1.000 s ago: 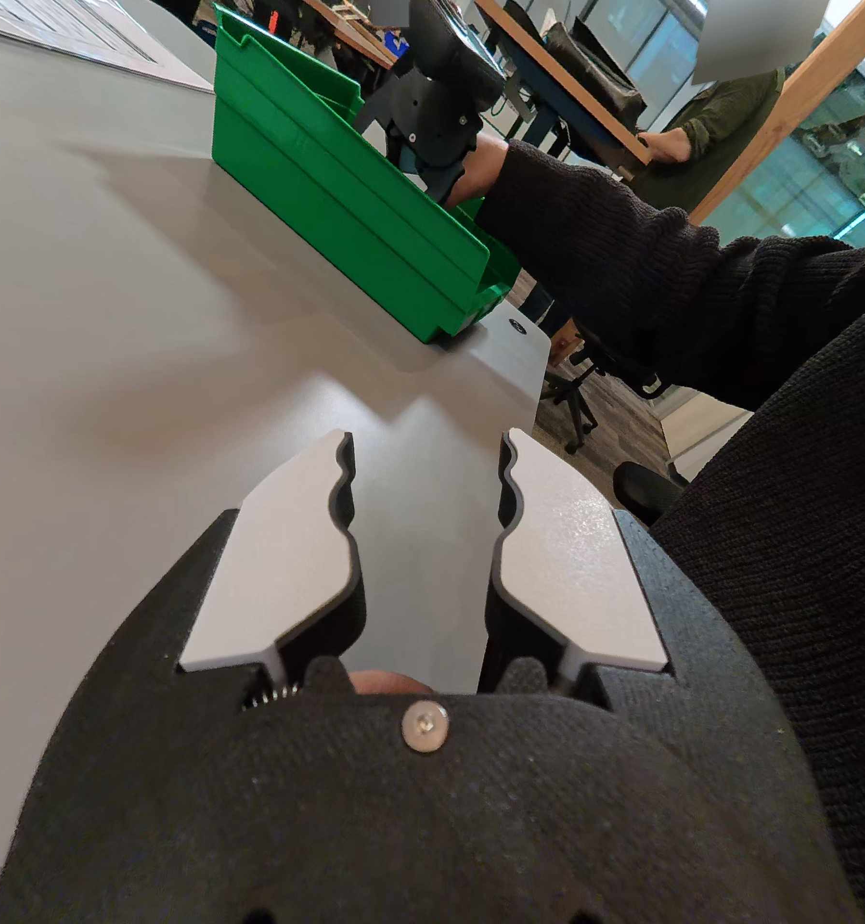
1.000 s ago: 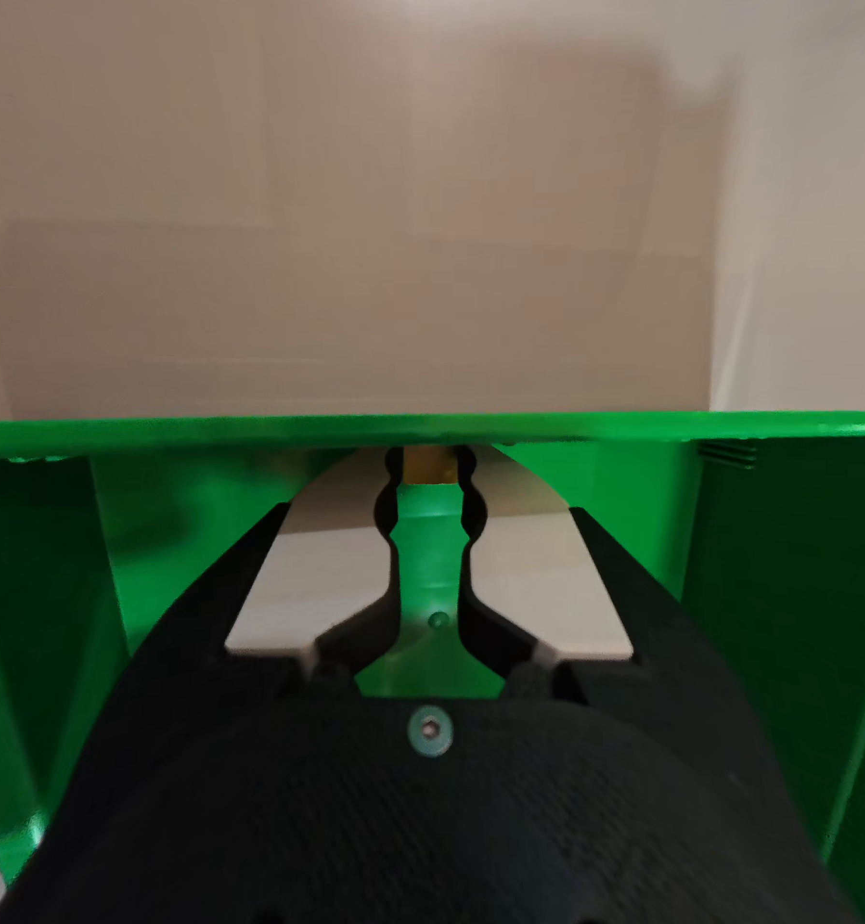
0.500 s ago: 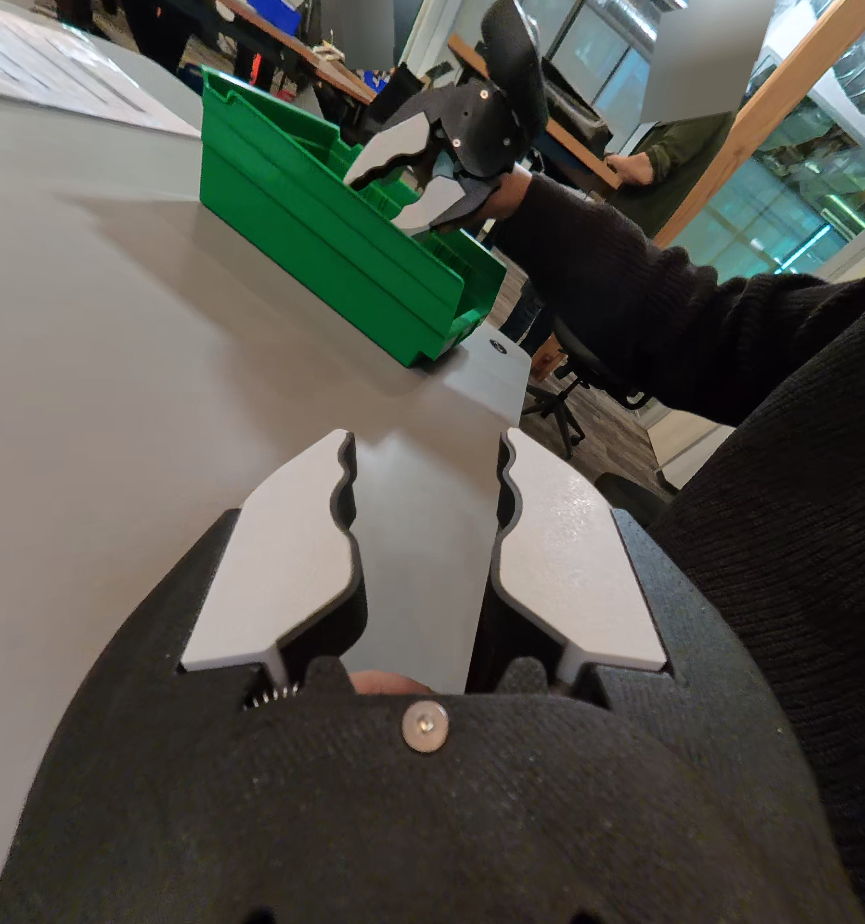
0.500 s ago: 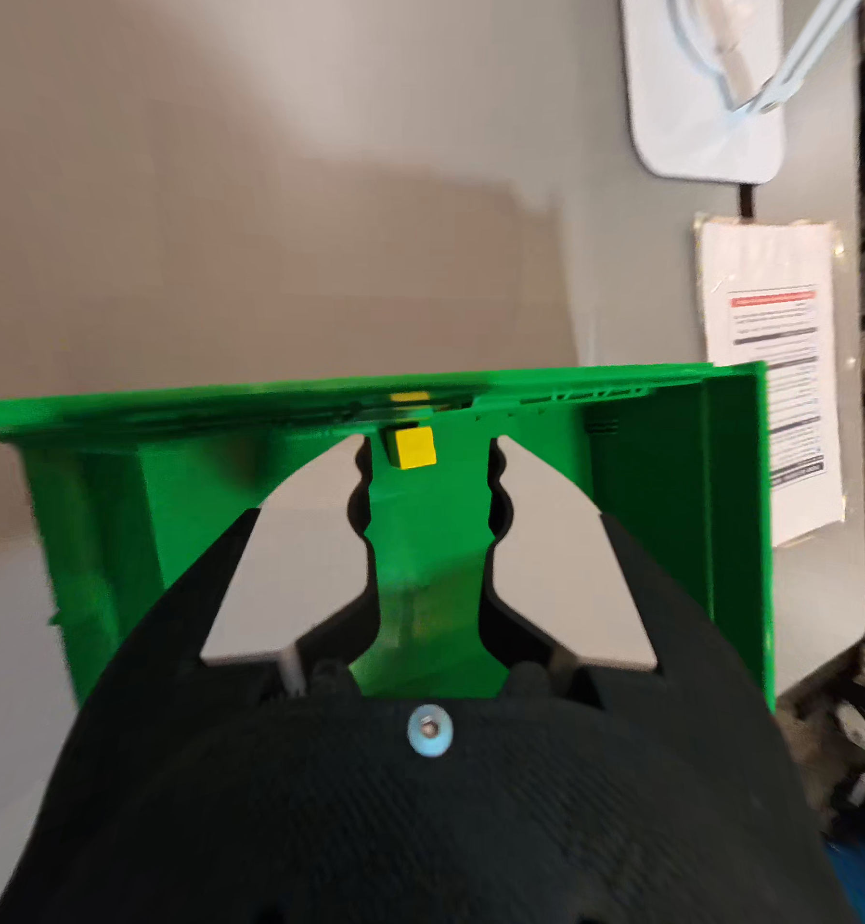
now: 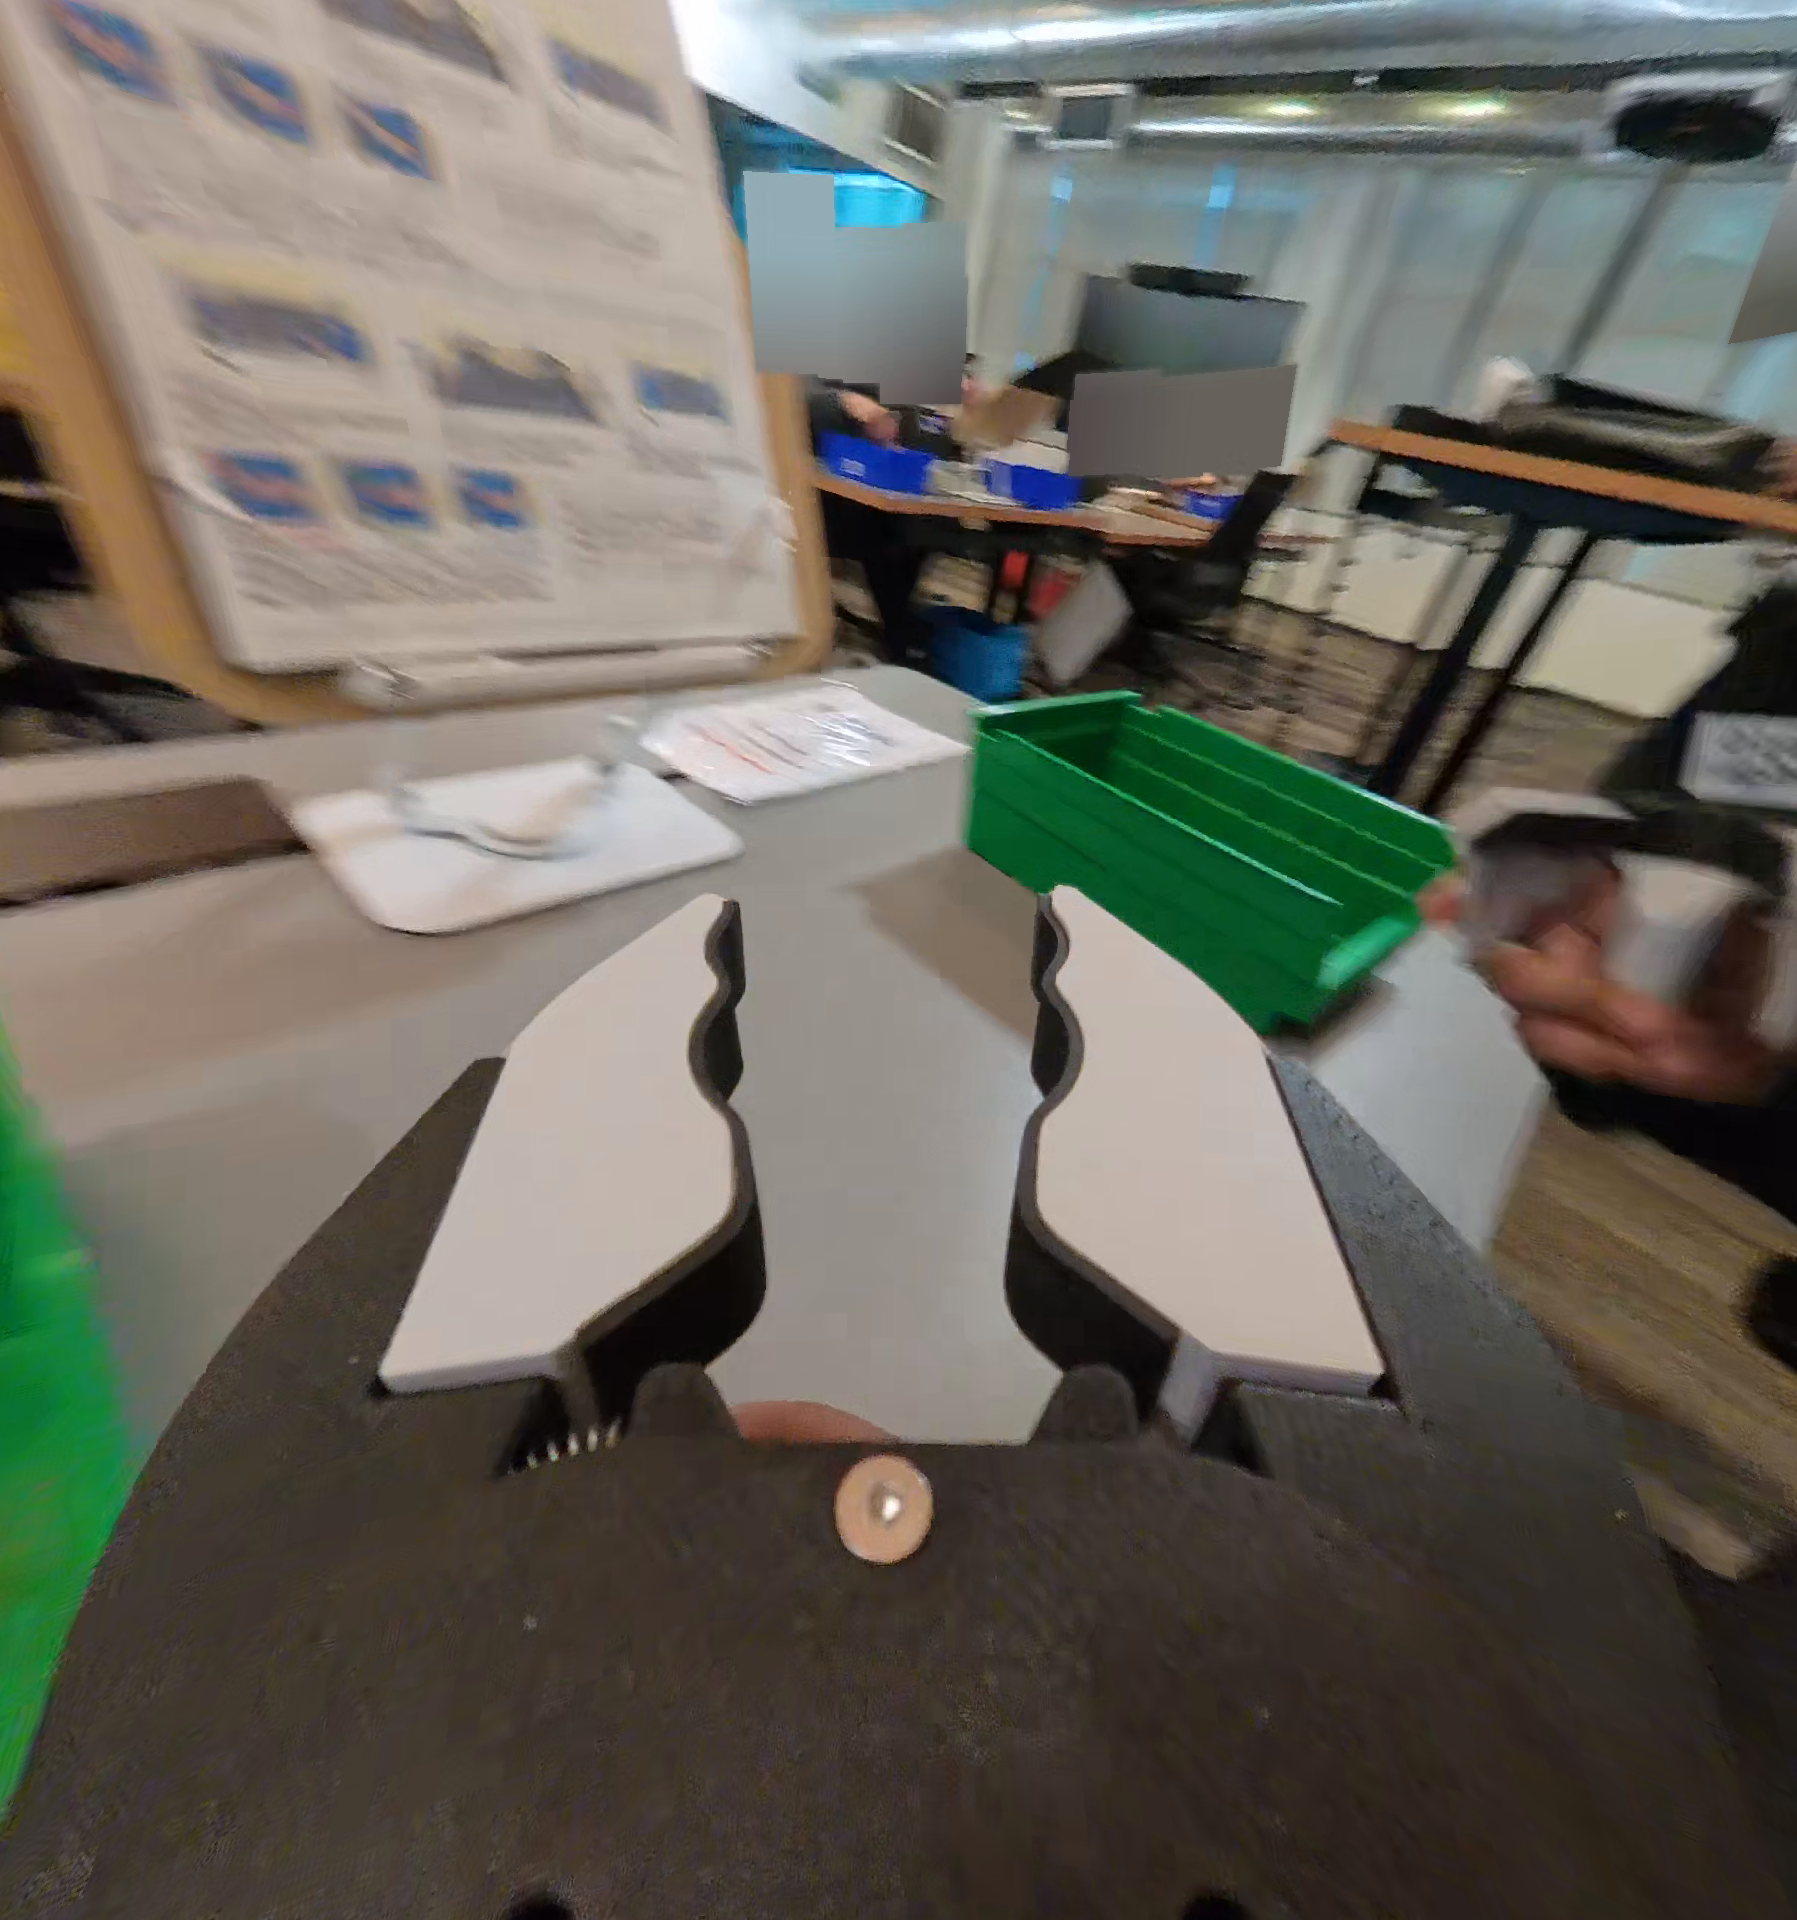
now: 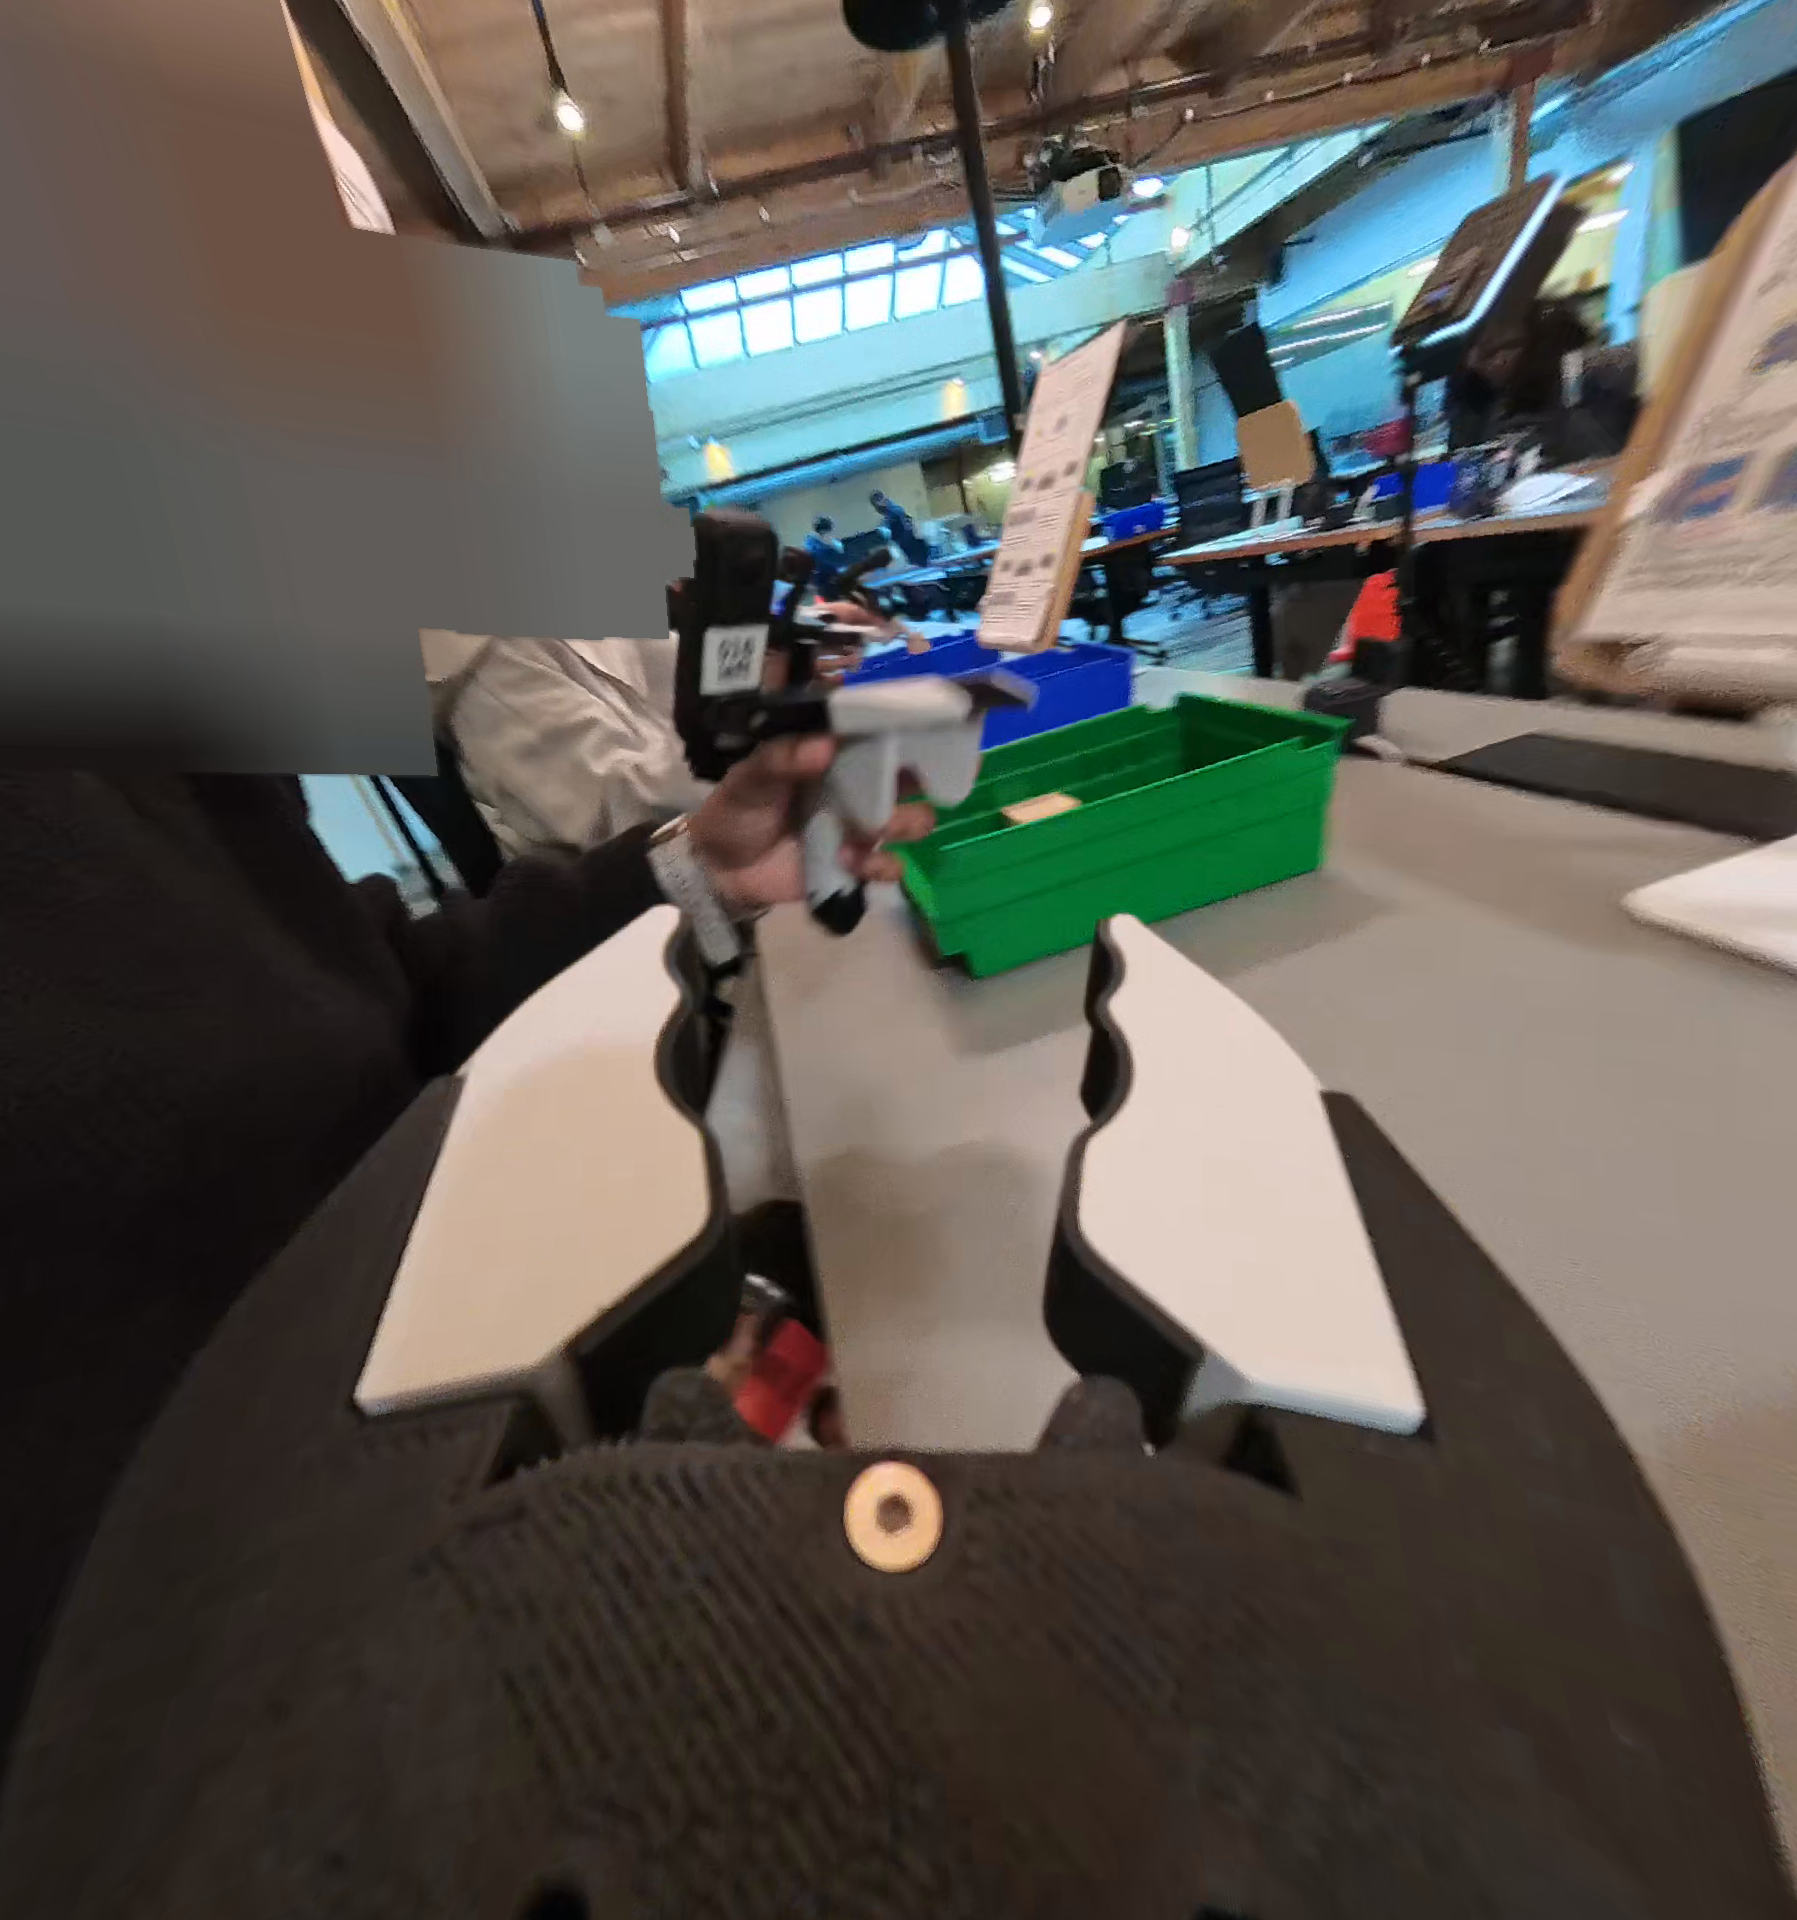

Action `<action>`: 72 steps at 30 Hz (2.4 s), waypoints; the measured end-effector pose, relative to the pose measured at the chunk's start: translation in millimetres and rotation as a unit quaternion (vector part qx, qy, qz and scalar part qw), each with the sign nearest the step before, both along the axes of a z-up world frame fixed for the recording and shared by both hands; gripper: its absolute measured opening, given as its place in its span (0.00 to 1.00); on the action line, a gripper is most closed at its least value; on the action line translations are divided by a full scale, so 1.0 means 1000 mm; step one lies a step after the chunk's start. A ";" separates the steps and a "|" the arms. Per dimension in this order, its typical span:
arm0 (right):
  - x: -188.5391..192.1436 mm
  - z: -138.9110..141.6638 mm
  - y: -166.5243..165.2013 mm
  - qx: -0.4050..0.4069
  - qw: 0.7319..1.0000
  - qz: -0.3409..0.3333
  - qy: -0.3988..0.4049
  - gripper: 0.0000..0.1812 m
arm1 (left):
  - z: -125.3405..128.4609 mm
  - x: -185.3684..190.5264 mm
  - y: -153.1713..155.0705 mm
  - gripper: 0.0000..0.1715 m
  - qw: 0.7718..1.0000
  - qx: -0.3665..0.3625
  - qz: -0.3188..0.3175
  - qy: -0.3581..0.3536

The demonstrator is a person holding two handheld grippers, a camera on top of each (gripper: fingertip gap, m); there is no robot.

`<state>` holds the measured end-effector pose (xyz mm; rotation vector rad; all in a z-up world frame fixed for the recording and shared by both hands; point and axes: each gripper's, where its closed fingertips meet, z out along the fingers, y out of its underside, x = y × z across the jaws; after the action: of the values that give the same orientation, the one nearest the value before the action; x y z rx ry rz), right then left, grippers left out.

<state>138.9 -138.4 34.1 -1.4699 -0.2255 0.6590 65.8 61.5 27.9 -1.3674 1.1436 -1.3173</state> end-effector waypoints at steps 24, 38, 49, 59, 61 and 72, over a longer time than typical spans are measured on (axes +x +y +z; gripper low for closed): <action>-0.093 -0.090 0.030 -0.154 0.981 0.116 0.011 0.38 | -0.179 -0.063 0.212 0.28 0.737 0.268 -0.194 0.590; -0.084 -0.092 0.030 -0.156 0.980 0.119 0.039 0.36 | -0.174 -0.060 0.215 0.18 0.716 0.286 -0.203 0.603; -0.071 -0.094 0.047 -0.162 0.984 0.055 0.043 0.34 | 0.048 0.012 0.097 0.16 0.984 0.037 -0.146 0.098; -0.010 -0.010 0.071 -0.024 0.957 -0.006 0.291 0.27 | -0.018 0.022 -0.113 0.16 0.899 -0.316 -0.302 -0.023; -0.015 -0.037 0.068 -0.057 0.959 -0.006 0.278 0.26 | -0.046 0.022 -0.126 0.16 0.883 -0.348 -0.316 0.017; -0.057 -0.106 0.083 -0.190 0.977 0.034 0.093 0.16 | -0.092 0.026 -0.126 0.16 0.913 -0.244 -0.315 0.088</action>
<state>81.7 -55.8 -72.4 -1.7567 -0.0033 0.9271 91.4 -64.6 -64.6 -1.5528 1.5248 -2.0835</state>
